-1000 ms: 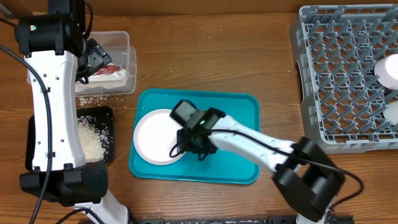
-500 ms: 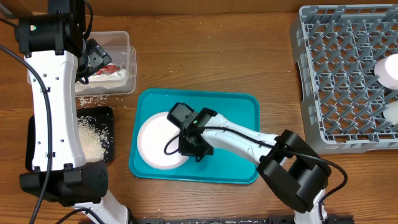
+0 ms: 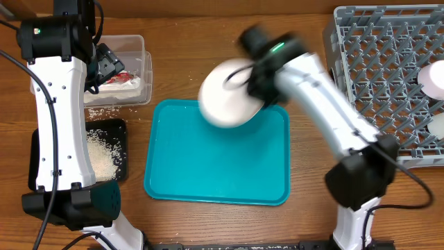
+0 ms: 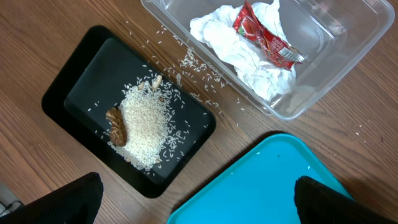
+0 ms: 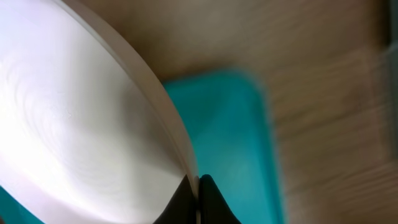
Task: Sort waste into correct bins and load items into the dishwasher
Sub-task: 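Lift the white plate with the right gripper over the dish rack, then set the plate upright in the rack slots and open the right gripper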
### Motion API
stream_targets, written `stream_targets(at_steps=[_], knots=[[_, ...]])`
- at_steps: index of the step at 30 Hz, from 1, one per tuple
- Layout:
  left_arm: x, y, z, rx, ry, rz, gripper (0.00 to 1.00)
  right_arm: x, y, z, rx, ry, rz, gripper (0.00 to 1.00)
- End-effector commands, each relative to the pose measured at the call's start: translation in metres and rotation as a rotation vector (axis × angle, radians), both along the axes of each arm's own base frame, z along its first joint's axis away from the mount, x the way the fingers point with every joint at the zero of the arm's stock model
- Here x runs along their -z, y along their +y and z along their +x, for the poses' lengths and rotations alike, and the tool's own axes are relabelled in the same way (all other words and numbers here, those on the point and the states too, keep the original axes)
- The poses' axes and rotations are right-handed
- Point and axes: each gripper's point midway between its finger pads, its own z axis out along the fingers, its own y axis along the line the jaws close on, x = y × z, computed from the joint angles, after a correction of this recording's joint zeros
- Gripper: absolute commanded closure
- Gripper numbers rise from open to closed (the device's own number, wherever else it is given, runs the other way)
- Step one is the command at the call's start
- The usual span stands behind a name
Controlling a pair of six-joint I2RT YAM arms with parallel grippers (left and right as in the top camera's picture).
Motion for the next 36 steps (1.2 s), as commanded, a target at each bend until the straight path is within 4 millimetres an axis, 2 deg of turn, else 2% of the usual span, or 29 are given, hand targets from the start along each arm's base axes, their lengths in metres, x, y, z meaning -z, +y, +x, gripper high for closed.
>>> stream_targets(at_steps=[1,2,5,6,9,14,16,21,25,29,33,36], knots=[[-0.002,0.003,0.000,-0.012,-0.005,0.015,0.00,-0.066,-0.107,0.045,0.083,-0.218,-0.236,0.96],[-0.002,0.003,0.000,-0.012,-0.005,0.015,0.00,-0.079,-0.136,0.052,0.128,-0.254,-0.281,0.96],[-0.002,0.003,0.000,-0.012,-0.005,0.015,0.00,-0.100,-0.206,0.063,0.281,-0.328,-0.369,0.96],[-0.002,0.003,0.000,-0.012,-0.005,0.015,0.00,-0.104,-0.231,0.065,0.339,-0.348,-0.388,0.96],[-0.002,0.003,0.000,-0.012,-0.005,0.015,0.00,-0.104,-0.283,0.068,0.452,-0.377,-0.411,0.96],[-0.002,0.003,0.000,-0.012,-0.005,0.015,0.00,-0.086,-0.346,0.077,0.584,-0.409,-0.450,0.96],[-0.002,0.003,0.000,-0.012,-0.005,0.015,0.00,-0.075,-0.363,0.080,0.611,-0.405,-0.495,0.96],[-0.002,0.003,0.000,-0.012,-0.005,0.014,0.00,-0.045,-0.374,0.096,0.556,-0.395,-0.537,0.96],[-0.002,0.003,0.000,-0.012,-0.005,0.015,0.00,-0.020,-0.368,0.109,0.509,-0.404,-0.548,0.96],[-0.002,0.003,0.000,-0.012,-0.005,0.015,0.00,0.003,-0.358,0.113,0.489,-0.400,-0.543,0.96],[-0.002,0.003,0.000,-0.012,-0.005,0.015,0.00,0.007,-0.345,0.118,0.464,-0.403,-0.541,0.96],[-0.002,0.003,0.000,-0.012,-0.005,0.015,0.00,-0.005,-0.340,0.120,0.463,-0.429,-0.556,0.96]])
